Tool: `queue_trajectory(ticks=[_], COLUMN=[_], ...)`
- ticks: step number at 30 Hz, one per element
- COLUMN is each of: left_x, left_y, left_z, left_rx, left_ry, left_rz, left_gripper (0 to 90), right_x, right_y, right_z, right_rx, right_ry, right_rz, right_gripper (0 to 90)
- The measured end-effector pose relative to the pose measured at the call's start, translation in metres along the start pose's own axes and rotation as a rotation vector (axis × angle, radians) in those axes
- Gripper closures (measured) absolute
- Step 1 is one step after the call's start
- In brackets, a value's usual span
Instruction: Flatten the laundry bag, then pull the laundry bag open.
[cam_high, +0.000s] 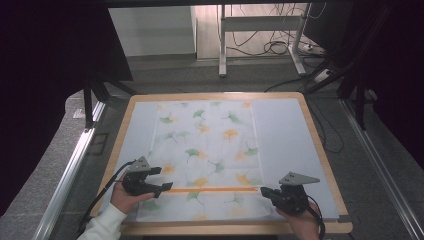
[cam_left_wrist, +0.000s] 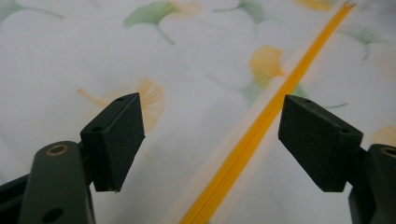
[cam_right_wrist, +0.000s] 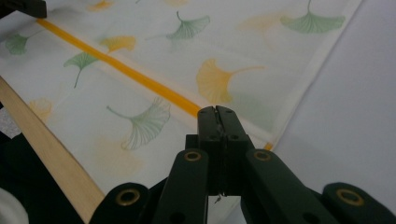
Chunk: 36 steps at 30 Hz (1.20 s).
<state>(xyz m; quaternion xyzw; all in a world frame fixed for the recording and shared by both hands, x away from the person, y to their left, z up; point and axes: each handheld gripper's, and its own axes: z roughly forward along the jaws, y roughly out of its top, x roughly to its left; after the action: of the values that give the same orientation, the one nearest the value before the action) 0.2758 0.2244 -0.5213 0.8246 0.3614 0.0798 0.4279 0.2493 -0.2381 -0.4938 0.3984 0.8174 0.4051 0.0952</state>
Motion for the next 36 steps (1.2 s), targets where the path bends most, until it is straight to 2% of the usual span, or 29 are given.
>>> queue_trajectory(ticks=[4,8,13,17,26,36], left_x=[-0.008,-0.011,-0.014,-0.016,-0.022,-0.039], left_y=[0.007,0.010,0.011,0.015,0.025,0.041], left_z=[-0.001,0.003,0.000,0.002,0.017,0.041], left_rx=[-0.018,-0.001,-0.014,-0.015,-0.002,0.028], left_ry=[-0.018,-0.012,-0.006,-0.018,-0.042,-0.087], left_rz=[0.028,0.045,0.042,0.038,0.040,0.106], left_gripper=[22.6,22.6,22.6,22.6,22.9,24.2], right_x=[0.003,0.004,0.008,0.011,0.009,0.004], right_y=[-0.001,-0.001,-0.002,-0.002,-0.002,-0.005], right_z=[-0.002,-0.002,0.000,0.000,0.004,0.008], right_rx=[-0.004,0.005,0.020,0.022,0.040,0.075], right_ry=[0.004,-0.002,-0.004,0.005,0.009,-0.003], right_rz=[-0.014,-0.019,-0.033,-0.044,-0.039,-0.034], right_gripper=[88.7,88.7,88.7,88.7,88.7,88.7])
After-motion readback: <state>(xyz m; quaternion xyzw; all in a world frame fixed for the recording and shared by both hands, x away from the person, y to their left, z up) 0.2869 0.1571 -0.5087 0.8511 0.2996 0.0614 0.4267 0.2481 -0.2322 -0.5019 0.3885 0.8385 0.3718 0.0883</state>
